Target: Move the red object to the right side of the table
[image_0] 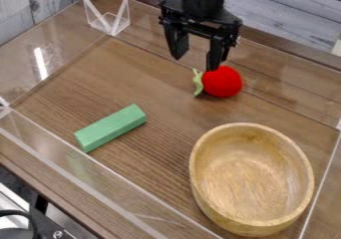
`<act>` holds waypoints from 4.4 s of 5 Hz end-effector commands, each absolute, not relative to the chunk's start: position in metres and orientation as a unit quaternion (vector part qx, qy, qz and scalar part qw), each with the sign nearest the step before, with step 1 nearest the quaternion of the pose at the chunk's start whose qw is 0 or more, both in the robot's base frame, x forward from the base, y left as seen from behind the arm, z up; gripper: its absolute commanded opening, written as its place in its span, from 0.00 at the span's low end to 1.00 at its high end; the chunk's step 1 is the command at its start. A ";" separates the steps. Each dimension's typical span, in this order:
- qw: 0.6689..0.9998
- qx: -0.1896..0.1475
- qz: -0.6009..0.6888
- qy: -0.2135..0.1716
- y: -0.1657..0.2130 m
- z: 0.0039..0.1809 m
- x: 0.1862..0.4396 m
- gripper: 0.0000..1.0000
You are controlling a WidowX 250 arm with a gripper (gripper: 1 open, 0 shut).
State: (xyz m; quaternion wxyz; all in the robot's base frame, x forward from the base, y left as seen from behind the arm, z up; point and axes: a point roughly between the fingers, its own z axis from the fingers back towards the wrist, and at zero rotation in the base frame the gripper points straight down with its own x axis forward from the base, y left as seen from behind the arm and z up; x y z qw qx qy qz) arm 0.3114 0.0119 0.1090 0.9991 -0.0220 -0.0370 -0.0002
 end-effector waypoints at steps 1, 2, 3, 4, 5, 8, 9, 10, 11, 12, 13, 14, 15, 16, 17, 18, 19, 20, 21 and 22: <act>0.999 -0.014 -0.009 -0.044 0.020 0.111 0.312 1.00; 0.999 -0.009 -0.016 -0.038 0.026 0.107 0.311 1.00; 0.999 -0.003 0.001 -0.033 0.032 0.099 0.304 1.00; 0.999 0.002 0.017 -0.029 0.037 0.091 0.297 1.00; 0.998 0.008 0.063 -0.028 0.043 0.092 0.301 1.00; 0.996 0.025 0.077 -0.032 0.082 0.083 0.314 1.00; 0.996 0.035 0.074 -0.041 0.102 0.084 0.316 1.00; 0.996 0.040 0.072 -0.043 0.114 0.081 0.319 1.00; 0.996 0.030 0.077 -0.031 0.108 0.069 0.320 1.00; 0.993 0.009 0.114 -0.026 0.092 0.063 0.325 1.00; 0.990 -0.016 0.138 -0.023 0.081 0.065 0.328 1.00; 0.984 -0.042 0.173 -0.021 0.070 0.067 0.333 1.00; 0.964 -0.064 0.255 -0.023 0.058 0.071 0.337 1.00; 0.939 -0.084 0.332 -0.024 0.048 0.074 0.341 1.00; 0.906 -0.101 0.411 -0.020 0.036 0.067 0.347 1.00; 0.872 -0.113 0.476 -0.016 0.025 0.060 0.352 1.00; 0.847 -0.122 0.518 -0.010 0.011 0.060 0.357 1.00; 0.832 -0.125 0.540 -0.008 0.001 0.059 0.365 1.00; 0.828 -0.126 0.546 -0.008 -0.018 0.064 0.375 1.00; 0.825 -0.124 0.551 -0.012 -0.032 0.065 0.376 1.00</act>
